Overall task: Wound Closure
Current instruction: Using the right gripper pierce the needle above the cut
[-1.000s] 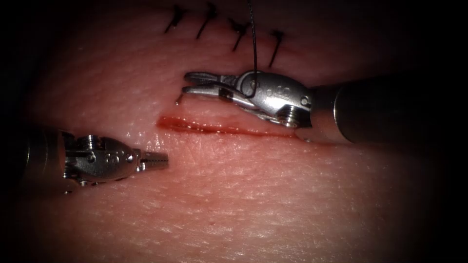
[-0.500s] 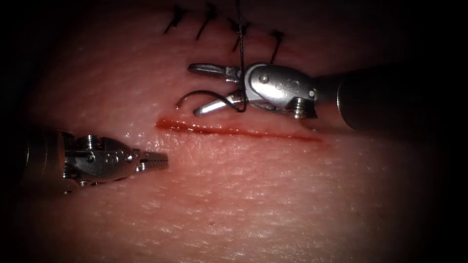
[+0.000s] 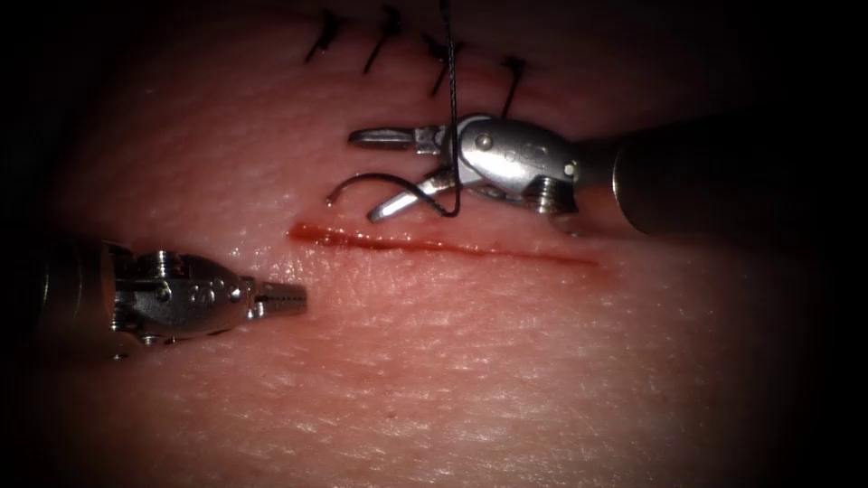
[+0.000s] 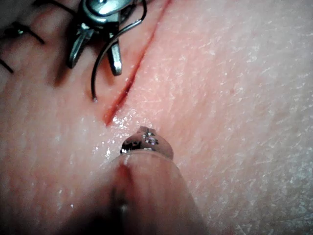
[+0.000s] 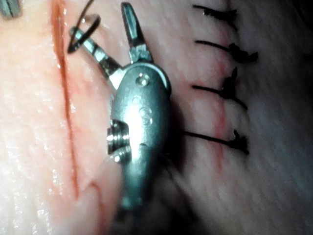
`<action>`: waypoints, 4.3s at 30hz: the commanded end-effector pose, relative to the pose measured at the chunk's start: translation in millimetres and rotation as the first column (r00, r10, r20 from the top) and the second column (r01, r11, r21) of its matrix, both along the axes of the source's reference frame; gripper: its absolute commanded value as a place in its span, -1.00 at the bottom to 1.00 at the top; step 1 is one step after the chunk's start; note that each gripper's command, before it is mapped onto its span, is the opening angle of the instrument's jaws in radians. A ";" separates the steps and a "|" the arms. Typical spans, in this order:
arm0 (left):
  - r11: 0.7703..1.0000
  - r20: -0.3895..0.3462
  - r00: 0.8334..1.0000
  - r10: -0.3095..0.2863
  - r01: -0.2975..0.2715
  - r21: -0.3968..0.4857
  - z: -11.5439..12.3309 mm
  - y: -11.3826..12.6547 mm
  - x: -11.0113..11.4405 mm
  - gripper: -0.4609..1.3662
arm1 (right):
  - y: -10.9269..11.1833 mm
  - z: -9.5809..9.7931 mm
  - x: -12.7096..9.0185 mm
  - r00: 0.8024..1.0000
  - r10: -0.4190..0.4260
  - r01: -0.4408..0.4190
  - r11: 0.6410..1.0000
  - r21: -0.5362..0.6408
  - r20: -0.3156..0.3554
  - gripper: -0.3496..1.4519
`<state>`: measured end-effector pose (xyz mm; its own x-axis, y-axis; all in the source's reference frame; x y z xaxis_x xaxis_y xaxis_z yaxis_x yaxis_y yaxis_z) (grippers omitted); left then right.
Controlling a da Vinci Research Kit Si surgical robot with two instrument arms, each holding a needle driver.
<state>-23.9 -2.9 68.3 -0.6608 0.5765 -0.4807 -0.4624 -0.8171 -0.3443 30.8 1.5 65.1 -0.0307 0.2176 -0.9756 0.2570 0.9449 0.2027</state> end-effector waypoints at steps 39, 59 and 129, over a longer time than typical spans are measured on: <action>1.000 0.022 1.000 -0.004 0.004 -0.028 -1.6 1.9 -1.1 -0.73 | 2.2 -6.4 1.4 0.978 0.155 -0.198 0.903 -0.381 -0.139 -1.00; 0.999 0.009 1.000 -0.003 0.003 -0.039 -1.4 3.4 -1.0 -0.77 | 3.5 -7.1 1.4 0.923 0.383 -0.369 0.901 -0.231 0.021 -1.00; 0.999 0.010 1.000 -0.006 0.006 -0.053 0.2 1.7 -0.4 -0.75 | 2.1 -9.0 1.4 0.911 0.354 -0.194 0.821 -0.536 0.212 -1.00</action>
<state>-24.3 -1.2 68.5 -0.6524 0.5541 -0.5170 -0.4636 -0.8315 -0.3060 32.1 3.4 56.1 0.2854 -0.2668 -0.9205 -0.0167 0.9589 -0.2831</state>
